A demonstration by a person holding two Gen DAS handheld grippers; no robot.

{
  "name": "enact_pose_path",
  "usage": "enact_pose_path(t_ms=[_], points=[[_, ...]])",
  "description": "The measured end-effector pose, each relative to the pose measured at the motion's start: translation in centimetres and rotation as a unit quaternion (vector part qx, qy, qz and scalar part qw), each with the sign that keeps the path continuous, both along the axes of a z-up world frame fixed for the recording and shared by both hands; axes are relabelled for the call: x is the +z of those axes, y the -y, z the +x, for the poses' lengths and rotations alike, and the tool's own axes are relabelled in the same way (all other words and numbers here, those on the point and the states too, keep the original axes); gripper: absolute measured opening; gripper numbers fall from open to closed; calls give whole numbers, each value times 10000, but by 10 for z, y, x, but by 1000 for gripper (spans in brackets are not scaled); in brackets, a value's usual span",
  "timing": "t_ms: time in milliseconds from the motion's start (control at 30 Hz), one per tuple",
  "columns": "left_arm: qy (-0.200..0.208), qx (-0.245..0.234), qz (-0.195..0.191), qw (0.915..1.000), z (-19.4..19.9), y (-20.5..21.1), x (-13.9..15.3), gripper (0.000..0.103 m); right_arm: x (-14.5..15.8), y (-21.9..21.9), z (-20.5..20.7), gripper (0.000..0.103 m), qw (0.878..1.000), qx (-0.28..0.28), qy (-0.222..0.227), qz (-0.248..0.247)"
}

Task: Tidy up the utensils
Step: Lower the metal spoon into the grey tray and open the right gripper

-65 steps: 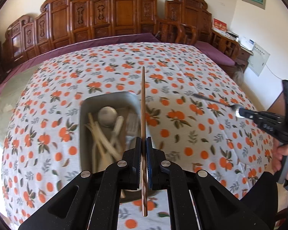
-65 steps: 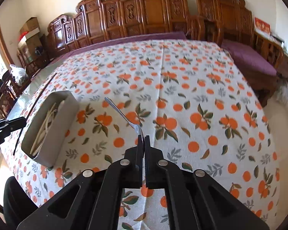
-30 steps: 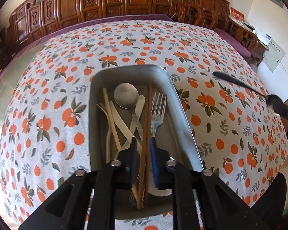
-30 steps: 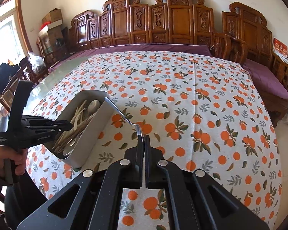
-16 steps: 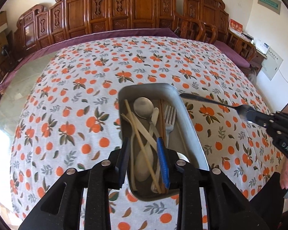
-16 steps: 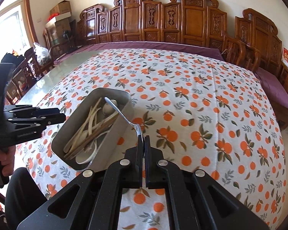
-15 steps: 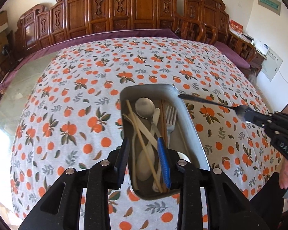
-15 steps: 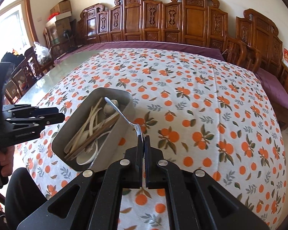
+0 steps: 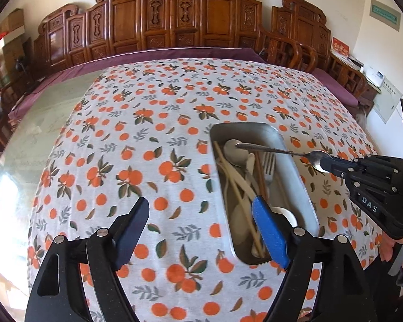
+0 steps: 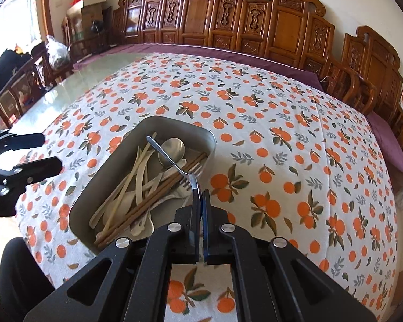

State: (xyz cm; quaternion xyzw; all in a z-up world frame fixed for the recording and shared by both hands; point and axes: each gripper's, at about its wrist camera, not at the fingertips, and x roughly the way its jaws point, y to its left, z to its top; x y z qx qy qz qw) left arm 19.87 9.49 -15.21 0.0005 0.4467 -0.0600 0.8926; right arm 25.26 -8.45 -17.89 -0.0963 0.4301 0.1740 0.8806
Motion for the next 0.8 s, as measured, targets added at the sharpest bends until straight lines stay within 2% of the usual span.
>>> enact_pose_path(t_ms=[400, 800], points=[[-50, 86, -7, 10000, -3, -21, -6, 76, -16, -48, 23, 2, 9933, -157, 172, -1135], [-81, 116, -8, 9999, -3, -26, -8, 76, -31, -66, 24, 2, 9922, -153, 67, -1235]])
